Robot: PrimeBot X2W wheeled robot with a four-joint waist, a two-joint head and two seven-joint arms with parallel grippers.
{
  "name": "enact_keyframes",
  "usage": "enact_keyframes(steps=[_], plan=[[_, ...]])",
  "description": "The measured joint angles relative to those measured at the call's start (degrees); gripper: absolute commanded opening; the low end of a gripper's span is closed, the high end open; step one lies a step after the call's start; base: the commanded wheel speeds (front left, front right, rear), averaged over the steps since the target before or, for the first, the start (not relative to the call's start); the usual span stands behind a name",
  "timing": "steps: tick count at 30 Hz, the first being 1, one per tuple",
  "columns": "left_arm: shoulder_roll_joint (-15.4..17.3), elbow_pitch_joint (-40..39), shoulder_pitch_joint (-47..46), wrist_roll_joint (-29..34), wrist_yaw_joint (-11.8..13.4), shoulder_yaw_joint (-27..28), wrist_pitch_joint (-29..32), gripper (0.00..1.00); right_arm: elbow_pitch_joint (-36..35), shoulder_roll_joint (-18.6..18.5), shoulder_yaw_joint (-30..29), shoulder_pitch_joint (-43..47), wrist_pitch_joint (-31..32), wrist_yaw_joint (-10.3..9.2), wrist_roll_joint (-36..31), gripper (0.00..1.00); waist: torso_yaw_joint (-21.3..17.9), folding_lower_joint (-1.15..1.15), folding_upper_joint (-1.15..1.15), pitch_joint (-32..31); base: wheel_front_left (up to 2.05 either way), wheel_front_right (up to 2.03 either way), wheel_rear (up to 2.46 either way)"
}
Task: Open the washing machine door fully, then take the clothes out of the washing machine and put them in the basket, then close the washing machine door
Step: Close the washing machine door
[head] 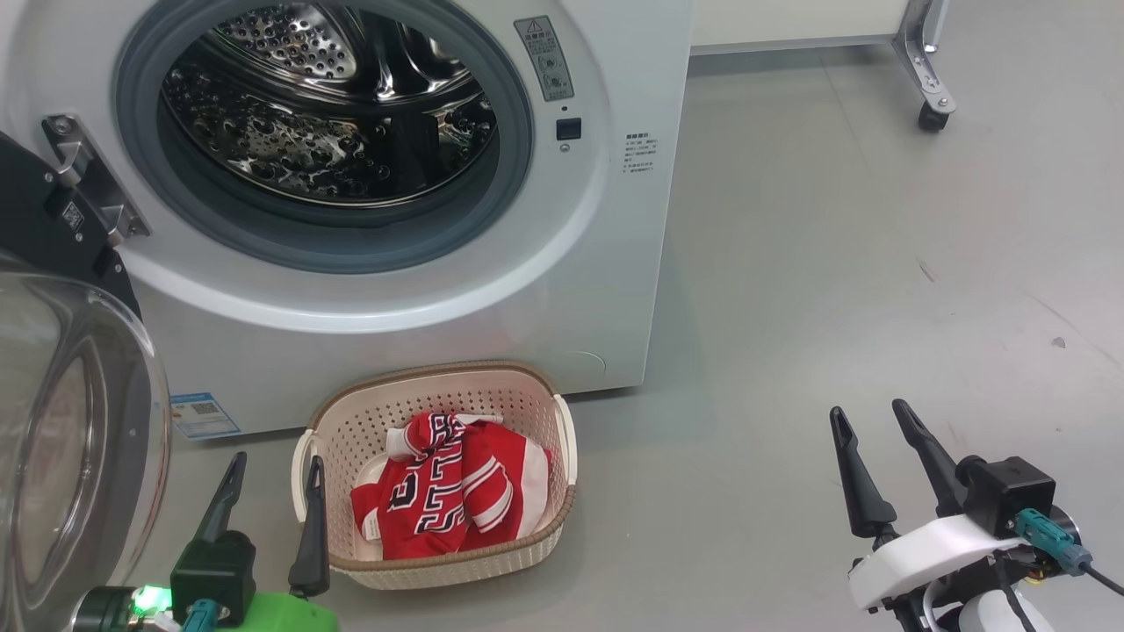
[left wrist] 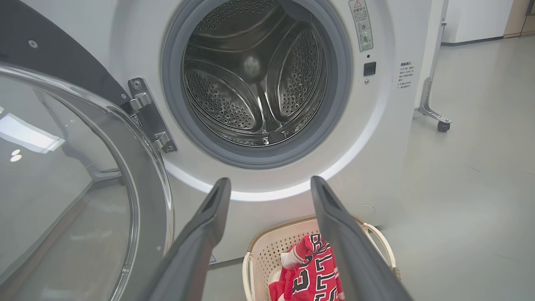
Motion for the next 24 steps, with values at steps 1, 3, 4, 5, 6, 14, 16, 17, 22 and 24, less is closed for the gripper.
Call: enact_keyframes(steps=[1,3,4,5,6,14,16,17,22,24], plan=[[0.0,-0.14,0.05,0.0,0.0,0.0,0.0,1.0,0.0,0.0,-0.01,0.01,0.0,-0.01,0.01,1.0,0.01,0.0,0.0,-0.06,-0.79,0.79,0.0],[0.01,-0.44,0.09,0.0,0.0,0.01,-0.02,1.0,0.0,0.0,-0.05,0.01,0.0,-0.01,0.04,1.0,0.04,0.0,0.0,-0.2,-0.74,0.74,0.0],[0.04,-0.55,0.1,0.0,0.0,0.02,-0.03,1.0,0.0,0.0,-0.05,0.01,0.0,-0.01,0.09,1.0,0.05,0.0,0.0,-0.28,-0.67,0.67,0.0],[0.04,-0.62,0.12,0.0,0.0,0.02,-0.03,1.0,0.0,0.0,-0.07,0.01,0.0,-0.01,0.09,1.0,0.07,0.0,0.0,-0.36,-0.63,0.63,0.0],[0.04,-0.67,0.14,0.0,0.0,0.02,-0.03,1.0,0.0,0.0,-0.07,0.01,0.01,-0.01,0.09,1.0,0.08,0.0,0.0,-0.43,-0.6,0.6,0.0],[0.21,-1.4,0.75,0.01,0.0,0.02,0.01,1.0,-0.03,0.07,-0.05,0.15,0.33,-0.07,0.49,1.0,0.14,0.0,0.0,-0.74,-0.44,0.44,0.0],[0.22,-1.48,0.96,0.01,0.0,0.01,0.02,1.0,-0.04,0.05,-0.05,0.36,0.33,-0.07,0.49,1.0,0.16,0.0,0.0,-0.78,-0.25,0.25,0.0],[0.22,-1.49,1.02,0.02,0.0,0.01,0.07,1.0,-0.04,0.05,-0.05,0.39,0.34,-0.08,0.49,1.0,0.17,0.0,0.0,-0.79,-0.19,0.19,0.0],[0.22,-1.86,1.1,0.09,0.0,-0.09,0.53,1.0,-0.19,0.03,-0.16,0.52,0.47,-0.45,0.58,1.0,0.29,0.0,0.0,-0.76,-0.07,0.07,0.0],[0.22,-2.01,1.14,0.1,0.0,-0.12,0.58,1.0,-0.25,0.01,-0.2,0.52,0.47,-0.47,0.58,1.0,0.37,0.0,0.0,-0.73,0.0,0.0,0.0]])
